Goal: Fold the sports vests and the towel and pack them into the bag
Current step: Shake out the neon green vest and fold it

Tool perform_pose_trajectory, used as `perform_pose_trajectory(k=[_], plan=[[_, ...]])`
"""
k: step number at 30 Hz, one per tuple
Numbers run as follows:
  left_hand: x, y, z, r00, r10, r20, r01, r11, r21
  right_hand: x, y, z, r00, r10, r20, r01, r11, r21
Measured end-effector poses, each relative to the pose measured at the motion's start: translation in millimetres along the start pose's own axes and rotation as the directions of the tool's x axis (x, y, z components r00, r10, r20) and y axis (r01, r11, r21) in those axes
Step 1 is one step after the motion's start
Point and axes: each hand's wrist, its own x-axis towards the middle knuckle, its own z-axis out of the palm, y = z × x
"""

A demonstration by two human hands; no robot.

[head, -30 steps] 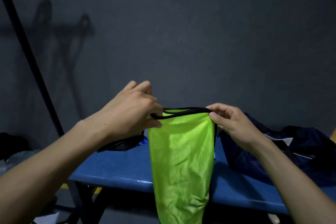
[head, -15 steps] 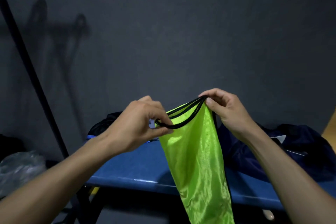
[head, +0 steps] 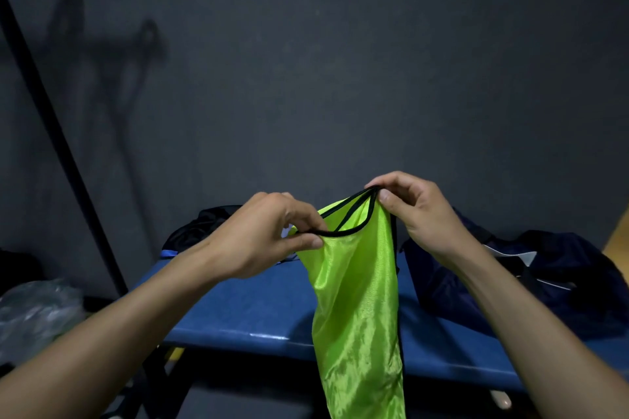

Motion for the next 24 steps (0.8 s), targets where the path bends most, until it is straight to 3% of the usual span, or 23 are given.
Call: perform_pose_trajectory(k=[6,12,15,18,20,24], plan=[[-7.1,-7.8,-3.6,0.999,-0.025,-0.020,0.025,1.000,-0.012,4.5,12.5,-3.6,0.998,0.053,-0.031,-0.053,0.999,0.001],[-11.4,3.9,-12.8,0.987,0.160,0.000,-0.159,0.975,0.153,4.1,21.8,3.8,0.991,0.125,-0.051,-0.130,0.987,-0.095],[-9.5,7.1,-16.7,0.988,0.146,0.048,-0.150,0.984,0.095,6.5,24.1,10.0,0.988,0.132,-0.080,-0.143,0.977,-0.155],[-3.9,-0.8,-26.6,0.987,0.133,0.087,-0.147,0.973,0.179,6.8,23.7,7.8,0.987,0.138,-0.078,-0.149,0.975,-0.167],[0.9,-6.0,-33.8,0.989,0.128,0.073,-0.144,0.945,0.293,5.0,18.4,4.2,0.988,0.150,-0.027,-0.152,0.981,-0.120],[11.5,-10.8,-44.0,0.979,0.204,-0.013,-0.157,0.794,0.588,0.2,2.1,-4.4,0.951,0.245,0.188,-0.281,0.940,0.194]])
